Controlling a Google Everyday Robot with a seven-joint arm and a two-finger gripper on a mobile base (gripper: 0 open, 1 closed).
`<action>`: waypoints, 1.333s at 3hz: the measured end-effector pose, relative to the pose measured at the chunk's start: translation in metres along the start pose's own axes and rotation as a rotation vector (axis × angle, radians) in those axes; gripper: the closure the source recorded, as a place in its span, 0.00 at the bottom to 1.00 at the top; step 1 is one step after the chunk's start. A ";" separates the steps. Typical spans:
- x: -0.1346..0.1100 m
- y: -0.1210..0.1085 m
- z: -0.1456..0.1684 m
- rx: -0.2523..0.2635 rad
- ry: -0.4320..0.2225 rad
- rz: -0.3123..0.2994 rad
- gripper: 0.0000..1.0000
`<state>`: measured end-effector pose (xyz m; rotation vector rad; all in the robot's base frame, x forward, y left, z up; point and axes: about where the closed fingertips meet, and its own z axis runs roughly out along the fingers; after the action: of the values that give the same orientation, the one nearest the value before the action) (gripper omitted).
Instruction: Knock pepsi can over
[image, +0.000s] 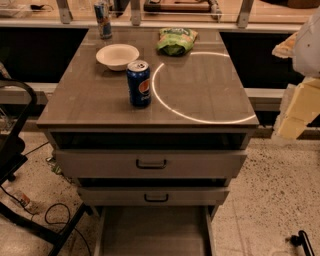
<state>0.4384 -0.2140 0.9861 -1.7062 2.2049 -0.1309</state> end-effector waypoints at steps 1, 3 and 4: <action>0.000 0.000 0.000 0.000 0.000 0.000 0.00; -0.003 -0.008 0.001 0.044 -0.127 0.060 0.00; 0.009 -0.024 0.033 0.096 -0.364 0.140 0.00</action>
Offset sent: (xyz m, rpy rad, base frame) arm 0.0019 0.0001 0.0009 0.0449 -0.0168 0.0003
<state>0.4696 -0.2245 0.9604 -1.3923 2.0022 0.1003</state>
